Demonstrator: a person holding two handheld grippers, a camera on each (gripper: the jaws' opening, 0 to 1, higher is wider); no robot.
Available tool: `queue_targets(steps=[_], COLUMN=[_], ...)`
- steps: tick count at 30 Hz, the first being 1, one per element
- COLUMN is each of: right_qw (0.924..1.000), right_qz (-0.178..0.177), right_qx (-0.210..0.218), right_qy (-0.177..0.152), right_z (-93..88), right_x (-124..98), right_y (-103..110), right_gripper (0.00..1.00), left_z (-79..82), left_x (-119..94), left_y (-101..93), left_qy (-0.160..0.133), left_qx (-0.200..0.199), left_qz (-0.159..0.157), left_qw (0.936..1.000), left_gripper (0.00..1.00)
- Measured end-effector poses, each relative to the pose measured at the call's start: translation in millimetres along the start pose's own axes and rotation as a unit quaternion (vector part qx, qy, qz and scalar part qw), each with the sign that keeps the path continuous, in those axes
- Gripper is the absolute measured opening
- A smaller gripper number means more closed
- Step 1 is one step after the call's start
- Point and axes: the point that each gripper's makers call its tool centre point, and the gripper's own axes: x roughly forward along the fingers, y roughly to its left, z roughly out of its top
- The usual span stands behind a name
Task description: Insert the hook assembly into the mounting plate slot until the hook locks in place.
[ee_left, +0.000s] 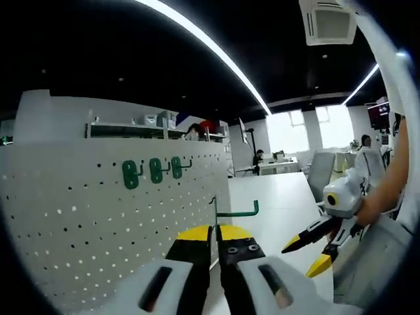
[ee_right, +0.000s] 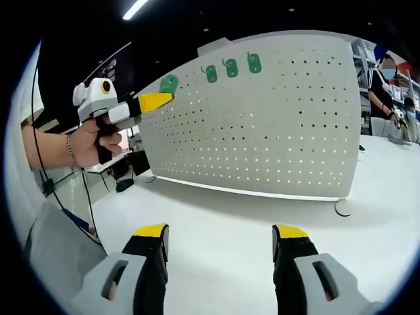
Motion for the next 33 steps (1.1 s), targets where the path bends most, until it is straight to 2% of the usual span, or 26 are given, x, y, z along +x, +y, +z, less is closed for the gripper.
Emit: queue_targets(steps=[7,13,15,16,19,20,22,23,33], right_qw=[1.0,0.9976,0.9952,0.9922,0.9887,0.986,0.9857,0.9836,0.9833], right_qz=[0.001,0.008,0.014,0.019,0.017,0.017,0.017,0.017,0.034], right_qx=[-0.003,-0.015,-0.017,-0.018,-0.021,-0.045,-0.05,-0.046,-0.039], right_qy=[-0.003,-0.068,-0.096,-0.122,-0.147,-0.159,-0.16,-0.174,-0.174], right_z=[1.5,32.6,45.3,55.9,69.6,76.9,78.4,83.2,89.0], right_x=[0.3,-6.1,-9.3,-11.9,-17.9,-19.4,-19.9,-21.2,-17.4], right_y=[0.3,5.3,9.3,12.1,15.3,18.5,21.9,22.3,31.2], right_gripper=[0.62,0.59,0.59,0.59,0.59,0.59,0.57,0.56,0.56], left_z=[-1.5,-5.3,-7.2,-7.9,-8.5,-8.3,-8.0,-8.7,-8.3], left_x=[-0.3,1.1,0.9,0.9,0.9,0.8,0.6,0.4,-0.4], left_y=[-0.2,-2.9,-2.6,-2.4,-2.2,-2.0,-1.4,-0.7,0.0], left_qy=[0.002,0.007,0.008,0.009,0.01,0.009,0.009,0.01,0.009], left_qx=[-0.003,-0.005,-0.005,-0.007,-0.004,-0.004,-0.005,-0.003,-0.004], left_qz=[0.002,-0.001,0.0,0.0,0.001,0.001,0.002,0.003,0.007], left_qw=[1.0,1.0,1.0,0.9999,0.9999,0.9999,0.9999,0.9999,0.9999], left_gripper=[0.03,0.03,0.03,0.03,0.03,0.03,0.03,0.03,0.03])
